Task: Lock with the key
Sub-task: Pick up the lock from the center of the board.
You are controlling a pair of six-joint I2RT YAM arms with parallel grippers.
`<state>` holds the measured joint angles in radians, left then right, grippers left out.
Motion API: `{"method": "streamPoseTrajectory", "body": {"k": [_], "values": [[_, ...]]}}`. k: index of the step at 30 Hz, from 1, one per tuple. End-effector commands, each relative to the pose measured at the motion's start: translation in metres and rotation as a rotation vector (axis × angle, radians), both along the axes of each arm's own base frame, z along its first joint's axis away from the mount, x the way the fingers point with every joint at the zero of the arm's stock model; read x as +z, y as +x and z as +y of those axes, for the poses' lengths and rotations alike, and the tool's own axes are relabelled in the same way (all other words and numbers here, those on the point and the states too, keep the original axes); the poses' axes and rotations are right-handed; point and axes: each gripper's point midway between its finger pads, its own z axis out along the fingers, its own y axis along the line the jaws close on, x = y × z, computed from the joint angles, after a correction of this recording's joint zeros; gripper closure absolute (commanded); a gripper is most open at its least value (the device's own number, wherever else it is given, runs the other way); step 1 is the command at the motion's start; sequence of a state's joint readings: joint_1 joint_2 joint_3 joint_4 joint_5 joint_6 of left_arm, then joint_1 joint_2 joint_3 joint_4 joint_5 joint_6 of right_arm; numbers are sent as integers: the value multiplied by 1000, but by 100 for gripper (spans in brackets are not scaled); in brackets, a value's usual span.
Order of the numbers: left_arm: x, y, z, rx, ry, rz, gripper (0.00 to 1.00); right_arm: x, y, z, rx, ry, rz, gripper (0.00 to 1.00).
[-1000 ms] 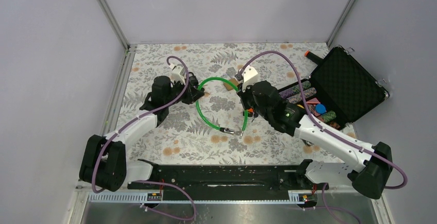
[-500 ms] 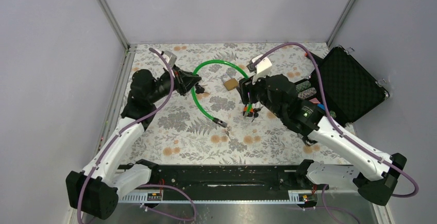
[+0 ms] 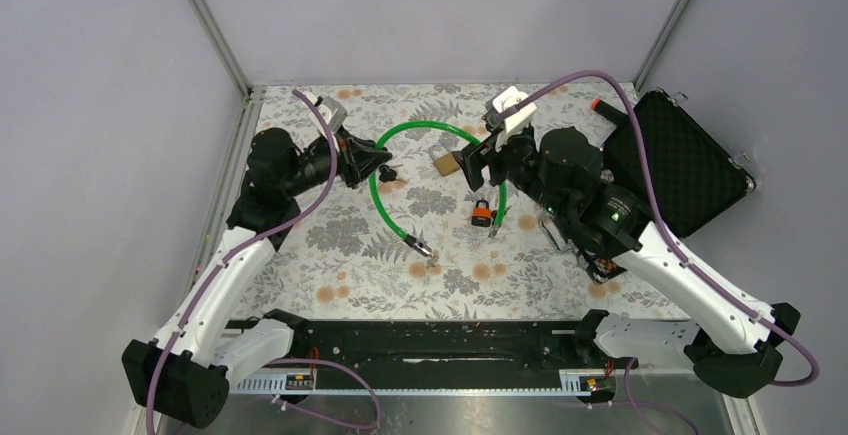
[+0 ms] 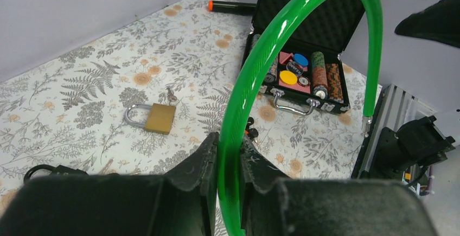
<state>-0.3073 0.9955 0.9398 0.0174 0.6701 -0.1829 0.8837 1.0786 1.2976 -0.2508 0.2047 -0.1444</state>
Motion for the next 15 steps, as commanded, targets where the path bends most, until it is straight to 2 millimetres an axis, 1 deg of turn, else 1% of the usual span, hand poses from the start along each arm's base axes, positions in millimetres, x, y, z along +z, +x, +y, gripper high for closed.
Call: {"method": "streamPoseTrajectory", "body": {"k": [1,4,7,8,9,11,13,14,15], "values": [[46,-15,0,-38,-27,-138,100,29,4,8,40,-24,-101,20],[48,-19,-2,-59,-20,-143,100,22,5,19,94,-84,-91,19],[50,-24,-3,-80,-20,-151,100,7,5,31,145,-157,-35,21],[50,-25,-3,-85,-20,-153,100,4,6,34,151,-174,-20,22],[50,-27,-3,-91,-19,-154,100,0,8,36,153,-185,-7,27],[50,-27,-3,-91,-17,-153,100,-1,12,39,140,-179,11,43],[49,-28,-3,-97,-15,-150,100,-1,12,41,137,-152,19,63],[50,-29,-3,-98,-18,-148,100,0,12,42,134,-134,16,76],[51,-29,-3,-96,-22,-143,94,4,12,42,132,-112,9,89]]}}
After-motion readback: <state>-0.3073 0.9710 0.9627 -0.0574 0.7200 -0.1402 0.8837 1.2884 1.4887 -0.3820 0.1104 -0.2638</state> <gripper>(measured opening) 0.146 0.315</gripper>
